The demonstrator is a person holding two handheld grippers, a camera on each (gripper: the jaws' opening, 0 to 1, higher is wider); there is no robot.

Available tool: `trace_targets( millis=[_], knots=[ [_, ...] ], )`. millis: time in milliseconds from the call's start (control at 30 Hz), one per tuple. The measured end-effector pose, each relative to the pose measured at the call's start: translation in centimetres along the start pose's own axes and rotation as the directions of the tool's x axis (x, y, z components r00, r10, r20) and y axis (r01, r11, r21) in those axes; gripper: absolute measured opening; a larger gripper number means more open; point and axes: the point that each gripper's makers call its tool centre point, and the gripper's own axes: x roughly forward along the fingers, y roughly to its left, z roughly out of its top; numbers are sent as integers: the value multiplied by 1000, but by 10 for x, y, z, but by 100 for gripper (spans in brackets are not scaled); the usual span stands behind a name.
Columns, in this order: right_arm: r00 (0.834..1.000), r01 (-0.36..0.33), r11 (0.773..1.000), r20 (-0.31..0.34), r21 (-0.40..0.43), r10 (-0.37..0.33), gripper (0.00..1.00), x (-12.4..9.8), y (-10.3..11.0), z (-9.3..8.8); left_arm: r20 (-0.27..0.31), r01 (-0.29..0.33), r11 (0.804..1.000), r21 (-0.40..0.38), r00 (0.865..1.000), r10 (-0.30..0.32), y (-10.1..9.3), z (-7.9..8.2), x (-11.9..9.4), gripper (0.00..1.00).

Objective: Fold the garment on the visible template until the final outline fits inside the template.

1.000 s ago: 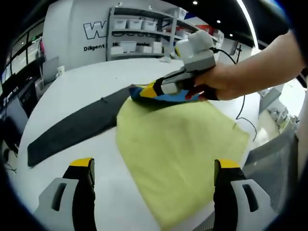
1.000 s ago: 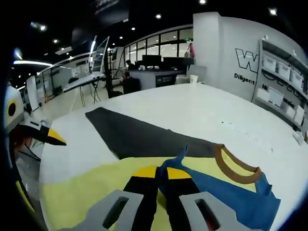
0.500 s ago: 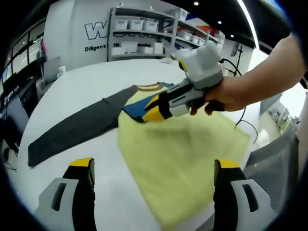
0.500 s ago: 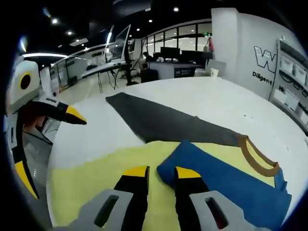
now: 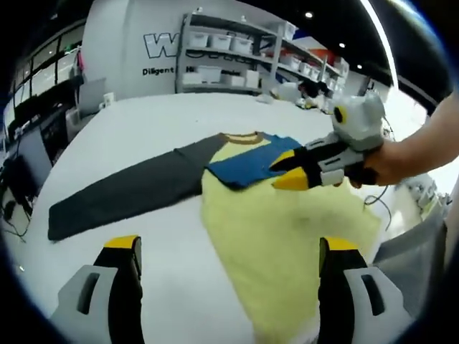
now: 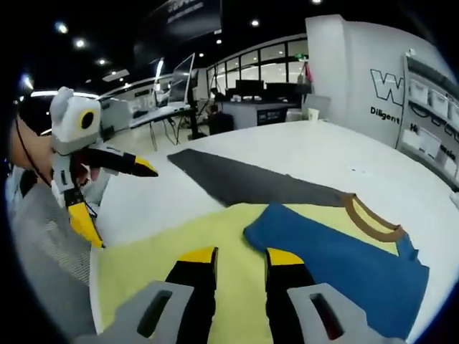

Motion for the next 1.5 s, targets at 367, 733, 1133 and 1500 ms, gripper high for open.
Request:
trace_targets(
  millis=[367, 733, 1133, 1500],
  knots=[
    [997, 41, 999, 60, 3, -41, 25, -43, -3, 9, 35, -149, 960, -239, 986, 162, 103, 1, -18, 97],
    [992, 74, 997, 105, 29, -76, 26, -86, 5, 7, 52, -248, 889, -385, 956, 289, 187, 6, -31, 84],
    [976, 155, 981, 138, 116, -171, 24, -121, -1, 0, 31, -288, 788, -545, 932, 362, 228, -5, -26, 66],
    [962, 216, 967, 140, 139, -235, 21, -137, -6, -3, -1, -352, 781, -516, 912, 410, 254, -9, -16, 37]
  ],
)
